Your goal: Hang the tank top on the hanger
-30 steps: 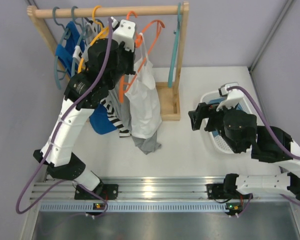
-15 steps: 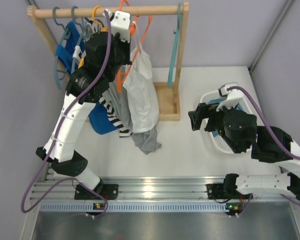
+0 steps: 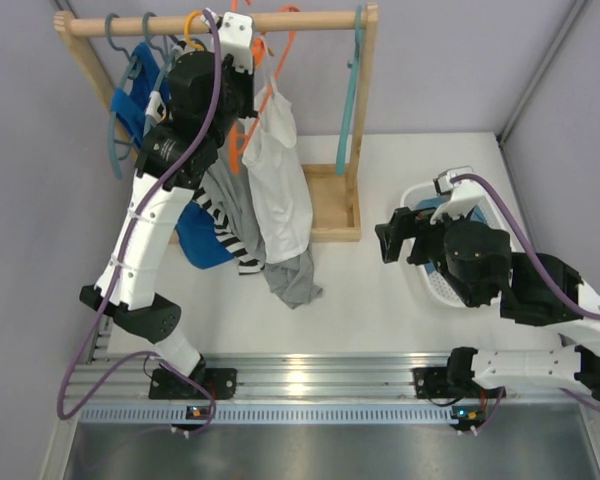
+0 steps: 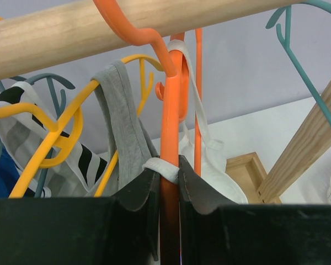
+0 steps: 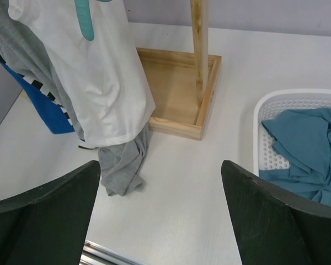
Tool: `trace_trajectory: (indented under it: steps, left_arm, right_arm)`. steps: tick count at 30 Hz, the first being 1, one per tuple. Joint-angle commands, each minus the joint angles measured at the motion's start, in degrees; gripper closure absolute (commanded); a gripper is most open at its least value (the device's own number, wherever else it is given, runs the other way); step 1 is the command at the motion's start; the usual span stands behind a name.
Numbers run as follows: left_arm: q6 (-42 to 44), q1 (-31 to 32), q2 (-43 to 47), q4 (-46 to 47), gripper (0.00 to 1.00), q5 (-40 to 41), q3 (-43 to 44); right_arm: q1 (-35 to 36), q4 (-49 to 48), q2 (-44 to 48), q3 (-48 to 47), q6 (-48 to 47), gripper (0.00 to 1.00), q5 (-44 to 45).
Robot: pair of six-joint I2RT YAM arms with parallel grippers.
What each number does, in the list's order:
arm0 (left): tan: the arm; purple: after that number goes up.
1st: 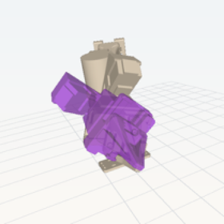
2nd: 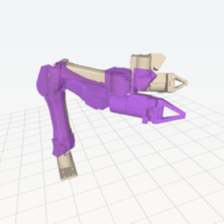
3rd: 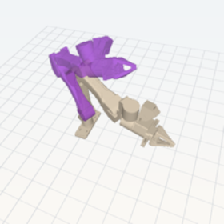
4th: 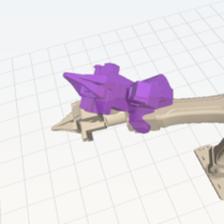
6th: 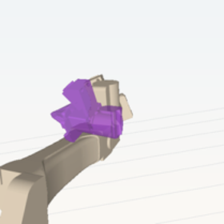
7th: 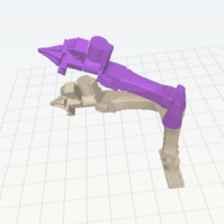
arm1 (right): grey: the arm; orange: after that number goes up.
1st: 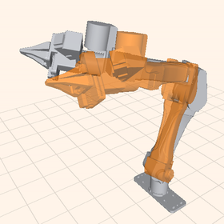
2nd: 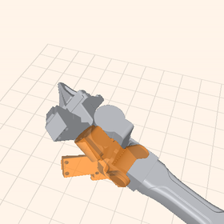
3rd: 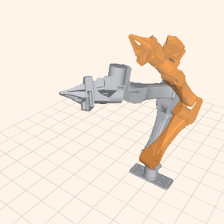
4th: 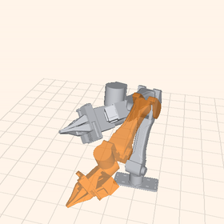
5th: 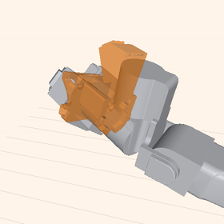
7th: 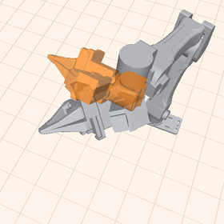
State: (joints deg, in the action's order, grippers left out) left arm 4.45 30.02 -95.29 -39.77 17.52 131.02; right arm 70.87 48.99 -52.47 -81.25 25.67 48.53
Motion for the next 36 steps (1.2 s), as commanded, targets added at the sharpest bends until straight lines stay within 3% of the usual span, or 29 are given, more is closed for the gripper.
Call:
trace_trajectory:
  steps: [1,17,31,36]
  left_arm:
    - [-0.05,-0.93,-0.43,4.70,1.00,-2.31,2.48]
    - [-2.25,-3.13,-2.89,4.52,1.00,-6.09,1.61]
    - [-3.83,-3.21,2.03,5.49,1.00,-5.83,-6.21]
    - [-4.18,-3.13,4.84,6.10,0.93,-5.48,-8.85]
  right_arm:
    - [0.58,-1.88,0.53,0.48,0.08,0.10,-0.11]
    - [0.58,-1.97,0.44,1.18,0.52,0.10,-0.63]
    - [0.58,-2.67,0.35,2.24,0.87,0.10,-0.72]
    - [0.67,-3.03,0.17,2.42,0.78,0.10,-0.98]
